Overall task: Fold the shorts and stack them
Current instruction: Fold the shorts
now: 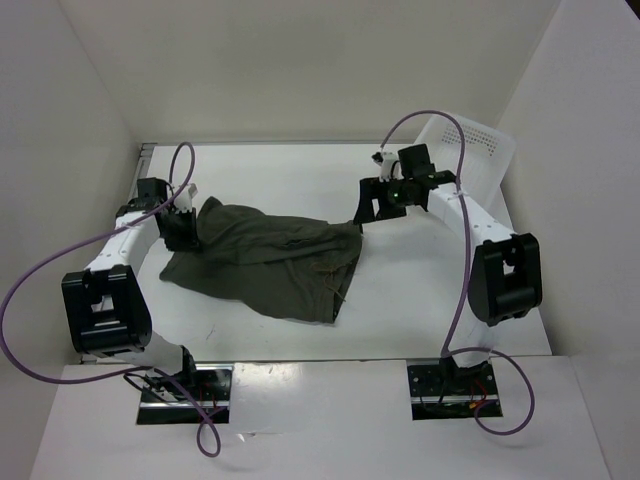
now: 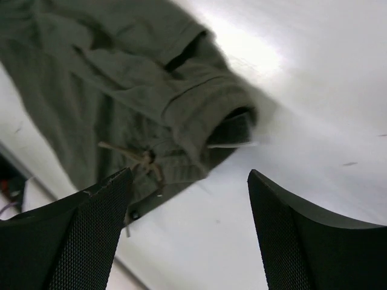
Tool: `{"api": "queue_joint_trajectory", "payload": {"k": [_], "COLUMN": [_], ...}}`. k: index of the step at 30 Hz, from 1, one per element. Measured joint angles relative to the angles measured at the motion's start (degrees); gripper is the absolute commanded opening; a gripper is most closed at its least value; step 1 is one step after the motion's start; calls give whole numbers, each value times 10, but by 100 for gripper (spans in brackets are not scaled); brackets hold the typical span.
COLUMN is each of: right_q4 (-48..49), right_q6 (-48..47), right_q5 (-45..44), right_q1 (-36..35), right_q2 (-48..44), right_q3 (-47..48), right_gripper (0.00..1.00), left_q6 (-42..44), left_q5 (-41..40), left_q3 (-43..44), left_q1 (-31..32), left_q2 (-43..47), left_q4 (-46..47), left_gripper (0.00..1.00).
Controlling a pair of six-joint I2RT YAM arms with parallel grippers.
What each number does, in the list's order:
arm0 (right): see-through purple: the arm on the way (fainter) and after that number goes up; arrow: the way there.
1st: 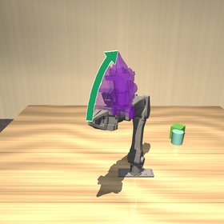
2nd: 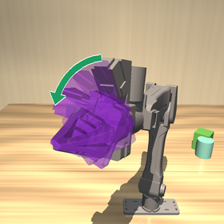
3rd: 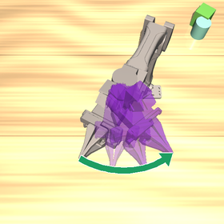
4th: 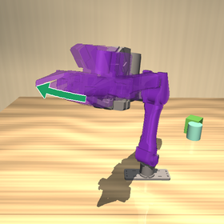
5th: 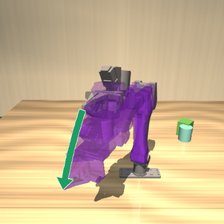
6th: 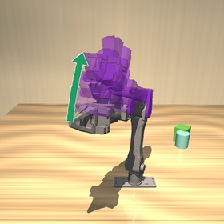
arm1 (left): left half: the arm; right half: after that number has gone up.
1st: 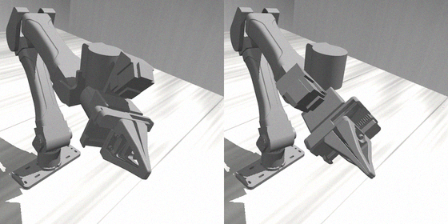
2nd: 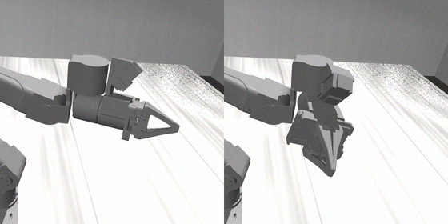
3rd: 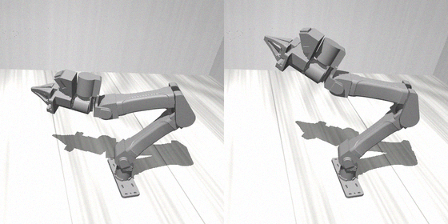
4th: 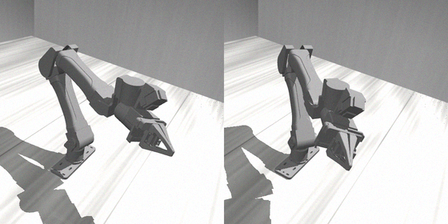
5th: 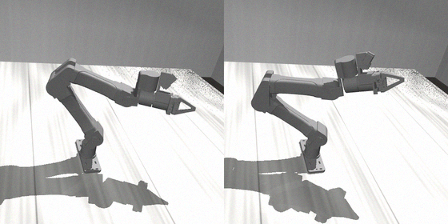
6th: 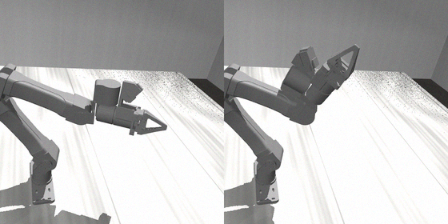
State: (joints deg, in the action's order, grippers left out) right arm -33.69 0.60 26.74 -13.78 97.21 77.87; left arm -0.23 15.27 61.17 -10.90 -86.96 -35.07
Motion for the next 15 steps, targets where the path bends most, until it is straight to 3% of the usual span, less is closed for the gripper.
{"api": "queue_joint_trajectory", "payload": {"k": [10, 13, 14, 15], "right_q4": [67, 78, 79, 80], "right_q6": [100, 119, 125, 129], "right_q5": [99, 93, 87, 79], "right_q1": [-16, -16, -16, -16], "right_q2": [94, 127, 136, 143], "right_q3": [-18, -16, -13, -8], "right_gripper": [77, 63, 47, 39], "left_q6": [0, 0, 0, 0], "left_q5": [-4, -5, -5, -5], "left_q3": [0, 0, 0, 0], "left_q1": [0, 0, 0, 0], "left_q2": [0, 0, 0, -1], "left_q4": [1, 2, 2, 2], "left_gripper": [0, 0, 0, 0]}}
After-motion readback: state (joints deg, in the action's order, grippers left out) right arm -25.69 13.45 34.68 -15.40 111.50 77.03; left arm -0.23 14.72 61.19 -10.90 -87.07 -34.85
